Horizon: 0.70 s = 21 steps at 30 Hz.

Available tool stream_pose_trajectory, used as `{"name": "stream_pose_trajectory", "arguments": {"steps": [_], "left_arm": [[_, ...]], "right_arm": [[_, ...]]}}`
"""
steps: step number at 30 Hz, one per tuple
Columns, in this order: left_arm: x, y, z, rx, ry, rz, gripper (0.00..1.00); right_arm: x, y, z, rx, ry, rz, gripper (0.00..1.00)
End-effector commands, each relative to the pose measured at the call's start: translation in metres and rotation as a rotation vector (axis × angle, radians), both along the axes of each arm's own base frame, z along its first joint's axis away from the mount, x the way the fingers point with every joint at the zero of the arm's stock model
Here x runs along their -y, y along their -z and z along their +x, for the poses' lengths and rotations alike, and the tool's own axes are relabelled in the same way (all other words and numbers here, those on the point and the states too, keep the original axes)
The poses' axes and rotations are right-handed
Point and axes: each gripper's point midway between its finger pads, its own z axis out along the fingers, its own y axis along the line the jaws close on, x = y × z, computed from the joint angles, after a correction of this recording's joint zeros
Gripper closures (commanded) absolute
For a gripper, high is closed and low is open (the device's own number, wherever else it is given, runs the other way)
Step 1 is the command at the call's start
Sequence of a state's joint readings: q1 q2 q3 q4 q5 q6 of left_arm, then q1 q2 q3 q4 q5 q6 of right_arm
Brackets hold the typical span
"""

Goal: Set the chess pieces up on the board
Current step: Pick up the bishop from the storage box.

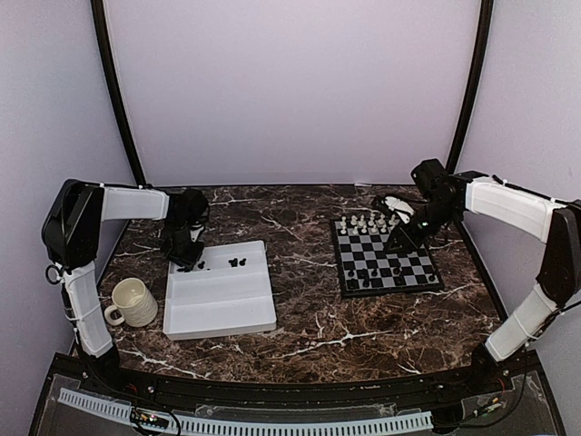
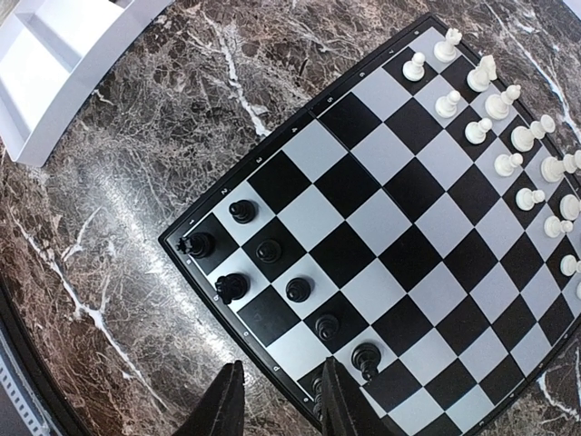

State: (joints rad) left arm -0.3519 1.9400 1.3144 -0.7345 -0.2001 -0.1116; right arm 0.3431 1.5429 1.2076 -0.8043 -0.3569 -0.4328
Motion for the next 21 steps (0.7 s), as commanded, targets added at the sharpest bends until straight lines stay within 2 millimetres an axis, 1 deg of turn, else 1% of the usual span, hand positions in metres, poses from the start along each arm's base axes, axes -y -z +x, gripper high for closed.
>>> {"name": "stream_pose_trajectory", "arguments": {"steps": [1, 4, 7, 9, 11, 15, 16, 18, 21], "left_arm": [[-0.008, 0.009, -0.035, -0.099, 0.028, 0.025, 0.69], [-0.007, 0.012, -0.040, -0.108, 0.042, 0.013, 0.67], [-0.008, 0.021, -0.046, -0.135, 0.043, 0.014, 0.68], [-0.009, 0.027, -0.047, -0.152, 0.035, 0.025, 0.75], [-0.010, 0.031, -0.046, -0.162, 0.031, 0.034, 0.80], [-0.002, 0.023, -0.032, -0.130, 0.027, 0.007, 0.85], [0.002, 0.018, -0.025, -0.113, 0.027, -0.005, 0.86], [0.006, 0.010, -0.019, -0.101, 0.022, -0.019, 0.87], [0.009, -0.003, -0.013, -0.088, 0.010, -0.033, 0.89]], "right_arm": [[-0.003, -0.011, 0.005, 0.021, 0.006, 0.029, 0.69], [-0.003, -0.010, 0.004, 0.017, 0.005, 0.034, 0.69], [-0.004, -0.010, 0.004, 0.014, 0.004, 0.035, 0.69], [-0.004, -0.009, 0.004, 0.012, 0.003, 0.038, 0.69], [-0.004, -0.009, 0.004, 0.011, 0.003, 0.038, 0.69], [-0.004, -0.007, 0.004, 0.007, 0.003, 0.037, 0.69], [-0.004, -0.006, 0.004, 0.006, 0.003, 0.037, 0.69], [-0.004, -0.006, 0.004, 0.005, 0.002, 0.035, 0.70], [-0.004, -0.007, 0.004, 0.006, 0.004, 0.032, 0.70]]}}
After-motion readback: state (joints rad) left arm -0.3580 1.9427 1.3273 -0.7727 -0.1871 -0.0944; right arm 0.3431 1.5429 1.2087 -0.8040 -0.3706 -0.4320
